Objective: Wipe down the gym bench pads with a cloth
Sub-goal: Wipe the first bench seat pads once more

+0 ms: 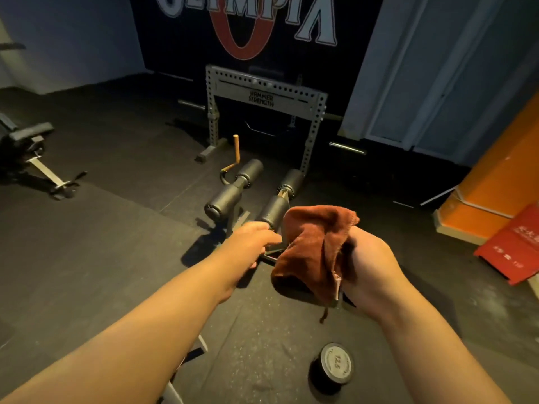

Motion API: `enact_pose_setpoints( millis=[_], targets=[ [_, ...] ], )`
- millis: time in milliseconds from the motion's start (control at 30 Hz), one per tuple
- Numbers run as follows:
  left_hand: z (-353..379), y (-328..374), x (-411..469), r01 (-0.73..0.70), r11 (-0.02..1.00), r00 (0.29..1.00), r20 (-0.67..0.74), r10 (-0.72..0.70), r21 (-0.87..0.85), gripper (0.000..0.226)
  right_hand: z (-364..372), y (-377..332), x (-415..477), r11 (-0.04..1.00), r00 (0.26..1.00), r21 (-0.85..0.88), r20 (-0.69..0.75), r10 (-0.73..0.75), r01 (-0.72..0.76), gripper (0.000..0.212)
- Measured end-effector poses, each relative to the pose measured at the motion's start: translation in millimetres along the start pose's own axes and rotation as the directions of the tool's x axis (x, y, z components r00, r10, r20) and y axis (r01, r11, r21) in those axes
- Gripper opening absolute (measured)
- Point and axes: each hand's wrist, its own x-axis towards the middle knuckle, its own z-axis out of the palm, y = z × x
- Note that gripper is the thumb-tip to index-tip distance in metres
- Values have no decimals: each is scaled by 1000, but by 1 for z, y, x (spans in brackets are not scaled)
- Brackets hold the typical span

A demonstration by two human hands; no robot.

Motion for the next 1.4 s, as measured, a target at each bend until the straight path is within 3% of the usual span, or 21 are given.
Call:
enact_pose_setpoints(
  millis=[100,233,300,367,467,600,733,867,1100,1300,1400],
  targets=[
    [9,5,29,151,975,965,238,-110,-163,47,-18,-11,24,966,995,251,92,45,-67,43],
    [33,25,74,165,936,952,300,-68,-311,40,-53,-25,54,903,985,402,129,110,-154,66],
    [48,37,100,130,927,957,289,-24,-352,38,-72,-34,68,916,983,369,148,108,-157,66],
    [63,48,123,64,933,968,250,29,-354,42,-93,-39,84,984,995,156,46,85,-91,48],
    [86,60,159,-36,961,975,201,94,-275,48,-125,-37,107,994,993,-105,-107,-45,34,29],
    [118,45,209,-62,997,980,184,71,-54,42,-154,-11,132,946,954,-312,-250,-167,84,24],
    [143,11,245,-84,966,974,226,27,246,14,-175,39,157,953,939,-293,-342,-30,-76,35],
    [156,-4,278,-65,878,976,212,-43,475,15,-196,64,182,969,930,-196,-361,72,-151,25],
    [165,-7,357,112,849,932,241,-270,517,11,-222,66,235,922,925,-289,-348,150,-258,15],
    [156,7,437,168,848,941,176,-290,502,22,-225,61,331,885,905,-322,-371,209,-337,32],
    [146,13,479,200,862,944,142,-296,466,22,-224,63,387,884,893,-272,-356,274,-380,27]
  ],
)
